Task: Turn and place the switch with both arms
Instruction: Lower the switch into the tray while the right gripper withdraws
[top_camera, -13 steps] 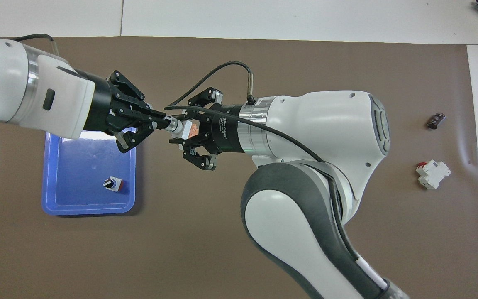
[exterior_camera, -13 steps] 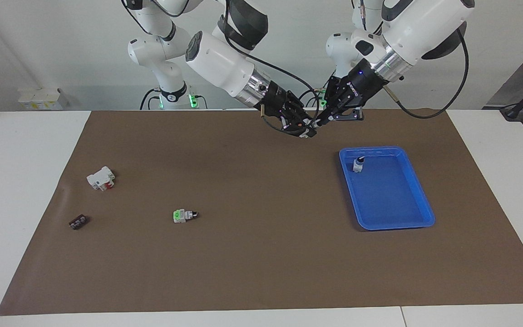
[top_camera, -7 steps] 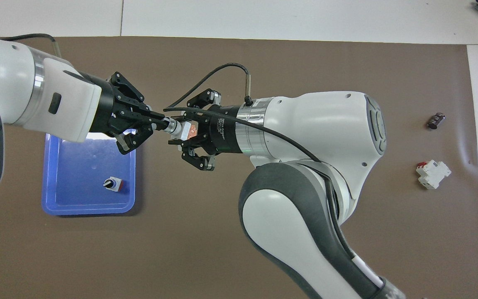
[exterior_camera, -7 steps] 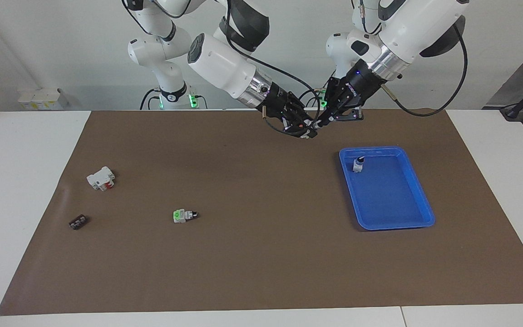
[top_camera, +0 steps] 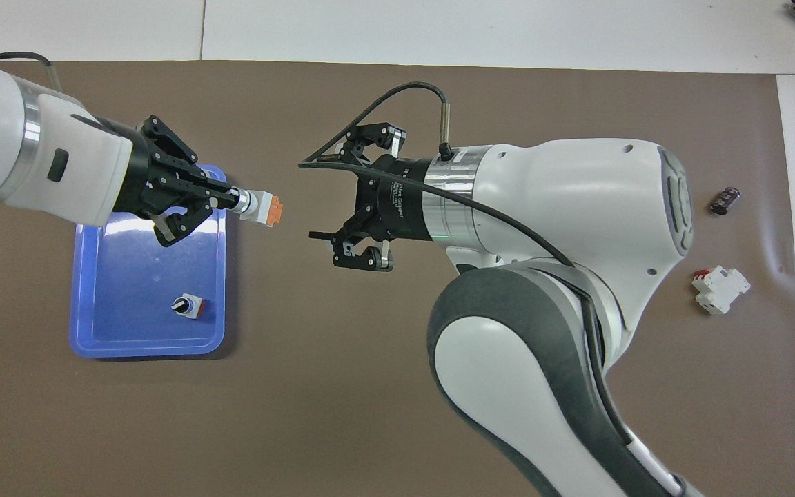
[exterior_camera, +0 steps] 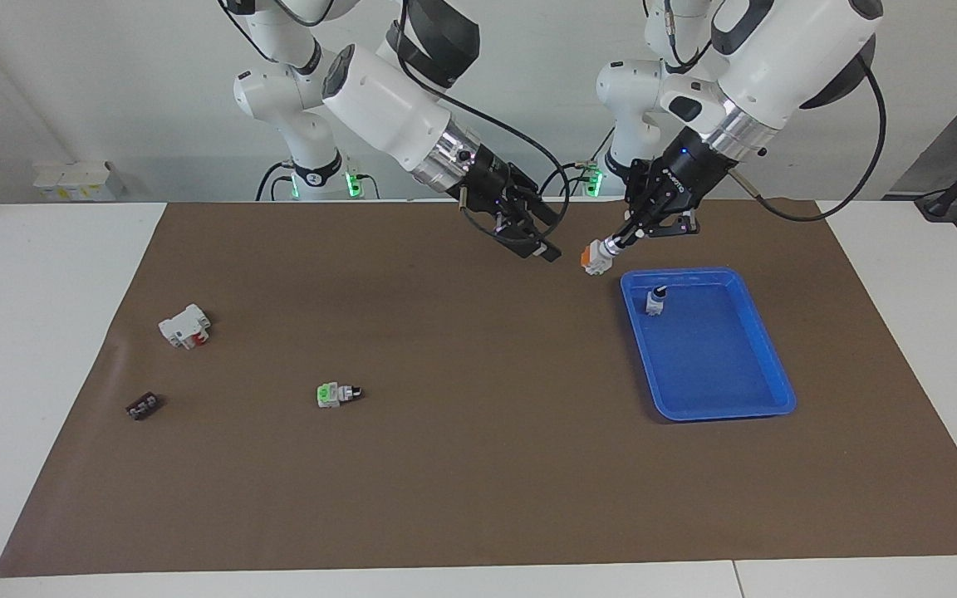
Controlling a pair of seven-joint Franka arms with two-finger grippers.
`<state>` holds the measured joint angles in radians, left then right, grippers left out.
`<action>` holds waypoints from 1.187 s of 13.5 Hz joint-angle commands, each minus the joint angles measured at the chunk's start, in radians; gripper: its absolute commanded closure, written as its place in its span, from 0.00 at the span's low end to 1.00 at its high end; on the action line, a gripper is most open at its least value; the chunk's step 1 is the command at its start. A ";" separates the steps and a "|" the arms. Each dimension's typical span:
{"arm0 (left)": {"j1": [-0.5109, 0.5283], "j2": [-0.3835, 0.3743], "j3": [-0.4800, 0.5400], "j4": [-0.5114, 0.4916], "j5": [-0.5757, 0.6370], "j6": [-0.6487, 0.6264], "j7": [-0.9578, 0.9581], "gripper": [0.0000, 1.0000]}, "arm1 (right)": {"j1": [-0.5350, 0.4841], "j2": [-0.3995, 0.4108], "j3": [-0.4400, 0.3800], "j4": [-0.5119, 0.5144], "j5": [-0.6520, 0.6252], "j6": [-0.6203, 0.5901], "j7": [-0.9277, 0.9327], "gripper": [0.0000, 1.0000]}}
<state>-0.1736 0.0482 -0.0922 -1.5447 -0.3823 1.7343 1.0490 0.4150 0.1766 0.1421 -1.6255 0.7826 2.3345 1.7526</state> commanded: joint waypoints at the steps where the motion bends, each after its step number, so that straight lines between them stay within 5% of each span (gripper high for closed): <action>1: -0.003 -0.034 -0.004 -0.037 0.080 0.027 0.009 1.00 | -0.036 -0.037 0.002 -0.016 -0.095 -0.047 -0.030 0.00; 5: -0.017 -0.076 -0.012 -0.135 0.299 0.138 0.003 1.00 | -0.132 -0.066 -0.001 -0.016 -0.242 -0.093 -0.161 0.00; 9: 0.006 -0.194 -0.009 -0.415 0.468 0.358 0.002 1.00 | -0.237 -0.092 -0.001 -0.014 -0.512 -0.245 -0.495 0.00; 13: 0.120 -0.235 -0.009 -0.618 0.487 0.531 0.002 1.00 | -0.321 -0.132 -0.003 -0.014 -0.747 -0.472 -0.938 0.00; 16: 0.199 -0.228 -0.011 -0.661 0.487 0.553 0.000 1.00 | -0.433 -0.152 -0.010 -0.011 -0.757 -0.532 -1.235 0.00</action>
<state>-0.0153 -0.1459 -0.0946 -2.1479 0.0868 2.2525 1.0494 0.0469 0.0498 0.1291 -1.6249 0.0445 1.8321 0.6788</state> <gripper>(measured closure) 0.903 0.000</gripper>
